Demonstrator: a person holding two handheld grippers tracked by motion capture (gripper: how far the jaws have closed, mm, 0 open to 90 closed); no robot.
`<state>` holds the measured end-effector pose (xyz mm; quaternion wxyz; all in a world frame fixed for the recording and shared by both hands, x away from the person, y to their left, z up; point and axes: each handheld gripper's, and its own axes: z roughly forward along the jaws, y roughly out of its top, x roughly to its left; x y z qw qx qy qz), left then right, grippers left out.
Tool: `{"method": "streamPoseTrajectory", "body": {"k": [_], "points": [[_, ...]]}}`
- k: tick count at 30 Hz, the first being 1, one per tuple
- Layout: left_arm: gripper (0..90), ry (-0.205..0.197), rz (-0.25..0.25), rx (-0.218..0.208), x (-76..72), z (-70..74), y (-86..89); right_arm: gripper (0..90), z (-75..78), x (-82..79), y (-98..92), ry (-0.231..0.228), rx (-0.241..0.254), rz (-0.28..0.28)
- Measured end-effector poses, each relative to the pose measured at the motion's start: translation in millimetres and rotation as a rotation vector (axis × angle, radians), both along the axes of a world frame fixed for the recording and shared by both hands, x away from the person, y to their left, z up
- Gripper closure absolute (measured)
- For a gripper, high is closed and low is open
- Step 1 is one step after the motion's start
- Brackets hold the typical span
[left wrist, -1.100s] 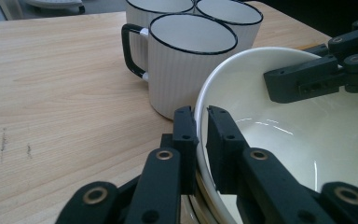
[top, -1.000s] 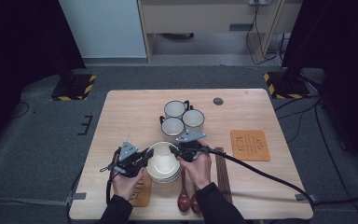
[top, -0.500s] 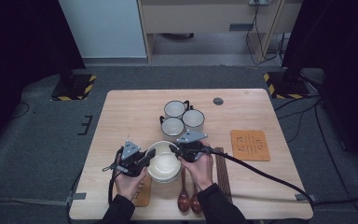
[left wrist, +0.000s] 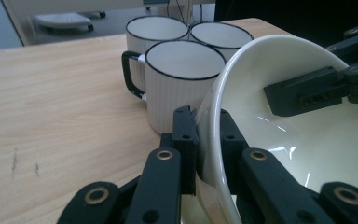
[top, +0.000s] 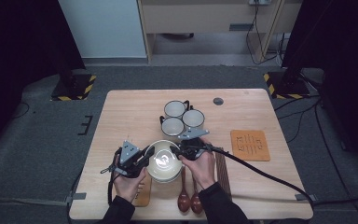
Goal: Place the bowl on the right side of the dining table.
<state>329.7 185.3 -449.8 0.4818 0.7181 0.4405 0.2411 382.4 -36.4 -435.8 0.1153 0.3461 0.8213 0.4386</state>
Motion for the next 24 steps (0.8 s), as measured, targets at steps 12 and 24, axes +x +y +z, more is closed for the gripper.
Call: {"method": "streamPoseTrajectory", "body": {"k": [12,24], "points": [[81.0,-0.046,-0.023,0.042,-4.6,4.1,-2.3,82.8,1.0,-3.5,5.1,0.004,-0.041,-0.008],[62.4,-0.099,-0.02,-0.013,-6.7,13.1,4.3,82.5,1.4,-3.2,4.3,-0.024,0.039,-0.013]]}}
